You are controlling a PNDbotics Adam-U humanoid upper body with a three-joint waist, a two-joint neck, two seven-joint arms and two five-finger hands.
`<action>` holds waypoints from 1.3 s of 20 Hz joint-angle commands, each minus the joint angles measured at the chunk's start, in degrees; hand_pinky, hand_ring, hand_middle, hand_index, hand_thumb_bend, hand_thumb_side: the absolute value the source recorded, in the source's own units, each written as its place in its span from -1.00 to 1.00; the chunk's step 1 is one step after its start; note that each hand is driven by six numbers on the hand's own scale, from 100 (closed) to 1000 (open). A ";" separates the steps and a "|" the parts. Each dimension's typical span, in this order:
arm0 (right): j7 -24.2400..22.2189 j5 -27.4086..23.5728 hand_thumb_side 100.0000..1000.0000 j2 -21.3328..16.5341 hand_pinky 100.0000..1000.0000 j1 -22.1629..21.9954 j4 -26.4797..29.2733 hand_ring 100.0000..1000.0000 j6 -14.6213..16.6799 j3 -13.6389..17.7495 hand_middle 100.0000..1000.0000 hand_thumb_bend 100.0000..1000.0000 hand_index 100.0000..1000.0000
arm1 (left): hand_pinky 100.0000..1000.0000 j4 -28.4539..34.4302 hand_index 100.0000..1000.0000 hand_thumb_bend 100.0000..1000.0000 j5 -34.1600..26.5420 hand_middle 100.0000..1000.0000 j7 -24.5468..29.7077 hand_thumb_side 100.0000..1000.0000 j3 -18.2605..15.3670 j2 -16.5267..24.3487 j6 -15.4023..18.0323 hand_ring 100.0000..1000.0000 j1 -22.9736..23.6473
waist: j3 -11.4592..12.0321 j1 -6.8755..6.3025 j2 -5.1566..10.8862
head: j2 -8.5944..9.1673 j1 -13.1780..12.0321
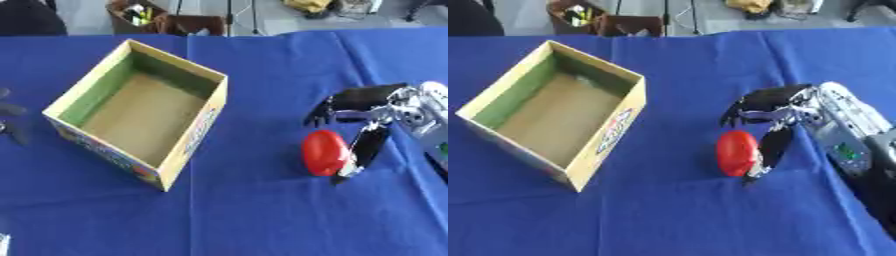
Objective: Pick up objects on the table and place them in the box.
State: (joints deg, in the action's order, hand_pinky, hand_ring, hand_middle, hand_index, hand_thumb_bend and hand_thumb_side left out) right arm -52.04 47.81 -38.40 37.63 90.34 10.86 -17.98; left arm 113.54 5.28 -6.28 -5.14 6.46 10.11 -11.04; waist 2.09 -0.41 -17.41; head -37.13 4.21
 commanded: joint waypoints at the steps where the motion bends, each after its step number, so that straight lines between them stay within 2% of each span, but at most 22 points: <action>1: 0.07 1.00 -0.16 -0.47 0.31 0.47 0.03 0.44 -0.34 0.53 0.37 0.41 0.77 | -0.60 1.06 0.41 -1.00 0.06 0.11 0.25 0.88 0.26 0.20 0.09 -0.02 -0.46 | 0.02 0.07 0.76 | 0.60 0.17; 10: 0.42 0.85 -0.19 -0.21 0.16 0.18 0.34 0.28 -1.07 0.76 0.21 0.34 0.59 | -0.60 1.06 0.41 -1.00 0.09 0.11 0.31 0.88 0.21 0.14 0.08 -0.02 -0.44 | -0.04 -0.08 0.51 | 0.64 0.30; 18: 2.19 -0.65 -0.13 -0.11 -0.02 -0.06 0.89 0.18 -2.10 0.80 0.14 0.18 0.49 | -0.60 1.06 0.41 -1.00 0.15 0.11 0.46 0.88 0.22 0.11 0.04 -0.02 -0.43 | -0.09 -0.17 0.38 | 0.76 0.31; 26: 5.08 -1.93 0.08 -0.25 -0.10 -0.40 1.21 0.14 -3.64 1.06 0.05 -0.34 0.35 | -0.60 1.06 0.41 -1.00 0.24 0.11 0.63 0.88 0.24 0.09 -0.05 -0.02 -0.48 | -0.12 -0.13 0.16 | 0.82 0.17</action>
State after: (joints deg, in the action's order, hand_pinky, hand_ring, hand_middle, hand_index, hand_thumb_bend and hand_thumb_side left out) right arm -47.55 46.49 -37.56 36.72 90.44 7.43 -17.67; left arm 113.54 5.31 -5.86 -5.14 6.04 9.92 -11.06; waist 2.01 -0.61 -18.10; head -37.10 4.40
